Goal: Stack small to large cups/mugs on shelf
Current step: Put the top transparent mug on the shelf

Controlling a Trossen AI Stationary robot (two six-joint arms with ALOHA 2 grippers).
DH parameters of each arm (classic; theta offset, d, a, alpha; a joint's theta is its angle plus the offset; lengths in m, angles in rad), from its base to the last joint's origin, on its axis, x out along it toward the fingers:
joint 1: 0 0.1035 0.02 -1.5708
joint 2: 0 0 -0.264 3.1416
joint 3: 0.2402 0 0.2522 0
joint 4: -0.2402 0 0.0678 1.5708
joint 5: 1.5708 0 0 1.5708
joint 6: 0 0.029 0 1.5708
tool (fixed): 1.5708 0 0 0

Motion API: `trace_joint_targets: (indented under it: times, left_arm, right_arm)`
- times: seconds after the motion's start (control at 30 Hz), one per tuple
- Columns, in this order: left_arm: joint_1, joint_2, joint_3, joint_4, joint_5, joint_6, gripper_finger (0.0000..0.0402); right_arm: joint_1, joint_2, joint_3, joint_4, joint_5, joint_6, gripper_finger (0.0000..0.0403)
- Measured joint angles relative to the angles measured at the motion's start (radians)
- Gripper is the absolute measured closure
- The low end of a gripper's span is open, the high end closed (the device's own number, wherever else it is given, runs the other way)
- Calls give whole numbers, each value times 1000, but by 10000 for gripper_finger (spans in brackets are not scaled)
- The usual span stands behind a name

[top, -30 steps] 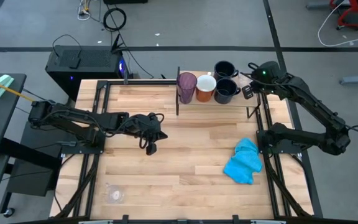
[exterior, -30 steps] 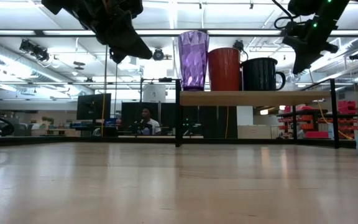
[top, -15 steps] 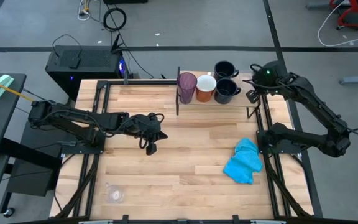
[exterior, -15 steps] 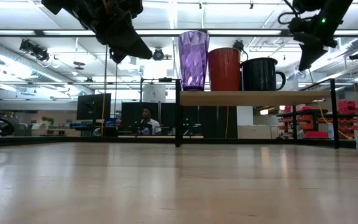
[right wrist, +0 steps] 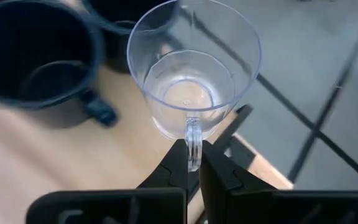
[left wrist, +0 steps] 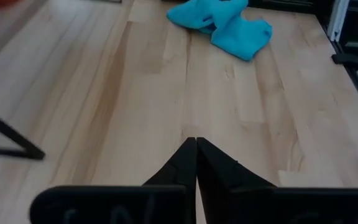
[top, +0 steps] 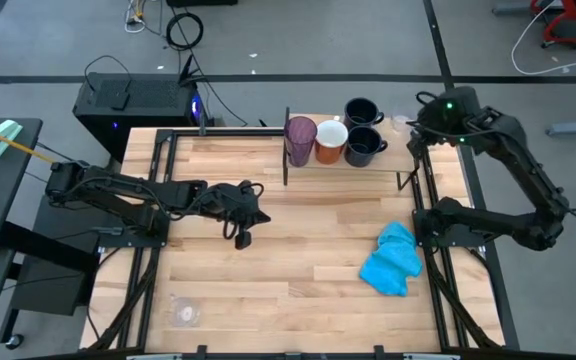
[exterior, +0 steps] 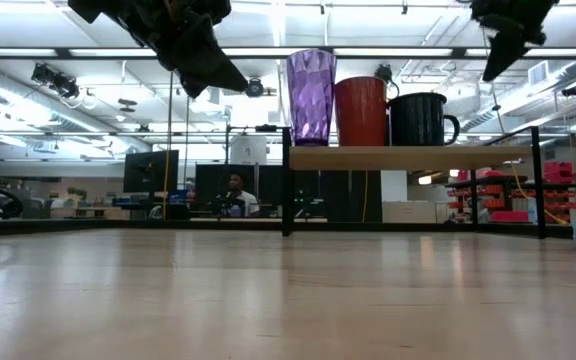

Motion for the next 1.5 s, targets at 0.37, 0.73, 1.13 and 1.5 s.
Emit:
trace_joint_targets:
  times: [0.37, 0.73, 1.13, 1.5]
  left_arm:
    - [-12, 0, 1, 49, 42, 202, 369]
    - [-34, 0, 1, 161, 69, 204, 366]
    - [-99, 0, 1, 115, 113, 172, 318]
    - [-101, 0, 1, 90, 112, 125, 334]
  right_arm:
    - [156, -51, 117, -98, -316, -106, 383]
    - [322, -42, 91, -83, -562, -130, 384]
    - [768, 2, -248, 321, -496, -125, 385]
    - [989, 231, -456, 549, -424, -178, 385]
